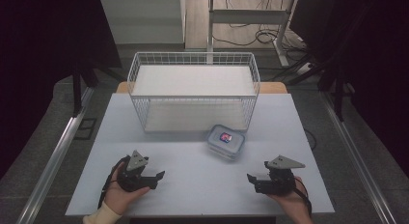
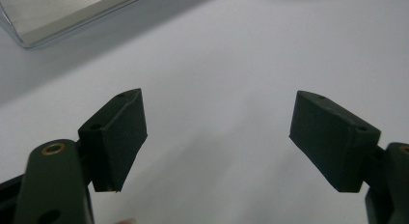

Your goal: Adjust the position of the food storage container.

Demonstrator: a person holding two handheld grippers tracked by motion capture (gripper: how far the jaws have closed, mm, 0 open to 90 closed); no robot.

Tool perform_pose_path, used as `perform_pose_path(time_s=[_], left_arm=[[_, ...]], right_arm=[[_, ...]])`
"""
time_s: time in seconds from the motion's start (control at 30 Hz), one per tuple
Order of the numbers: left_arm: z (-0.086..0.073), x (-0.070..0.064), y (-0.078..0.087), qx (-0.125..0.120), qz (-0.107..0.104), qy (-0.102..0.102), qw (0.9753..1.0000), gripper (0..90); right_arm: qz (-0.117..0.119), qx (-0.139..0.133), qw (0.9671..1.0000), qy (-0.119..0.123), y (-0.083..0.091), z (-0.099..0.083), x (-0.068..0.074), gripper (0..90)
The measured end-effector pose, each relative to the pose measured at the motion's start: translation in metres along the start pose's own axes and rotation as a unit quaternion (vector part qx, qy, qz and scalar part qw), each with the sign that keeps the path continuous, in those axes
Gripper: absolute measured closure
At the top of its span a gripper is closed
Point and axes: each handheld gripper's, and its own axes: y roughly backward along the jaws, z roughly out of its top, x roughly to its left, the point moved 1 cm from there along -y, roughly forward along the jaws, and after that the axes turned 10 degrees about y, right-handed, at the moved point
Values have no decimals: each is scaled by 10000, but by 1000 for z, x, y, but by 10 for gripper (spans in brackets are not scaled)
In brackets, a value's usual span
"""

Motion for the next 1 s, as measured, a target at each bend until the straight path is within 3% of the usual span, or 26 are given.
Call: perform_pose_path(time_s=[0.4, 0.53, 0.77, 1.0], left_arm=[[0, 2, -1, -16, 44, 66, 10000, 203], [-1, 3, -3, 32, 59, 50, 10000, 203], [-1, 5, -3, 25, 73, 81, 9999, 203], [-2, 5, -4, 63, 66, 67, 9999, 203]], right_arm=[[102, -69, 9998, 142, 4, 26, -4, 260], [244, -63, 9994, 242, 5, 38, -8, 318], [369, -6, 9986, 367, -4, 68, -21, 361], [444, 251, 9973, 529, -21, 98, -30, 445]])
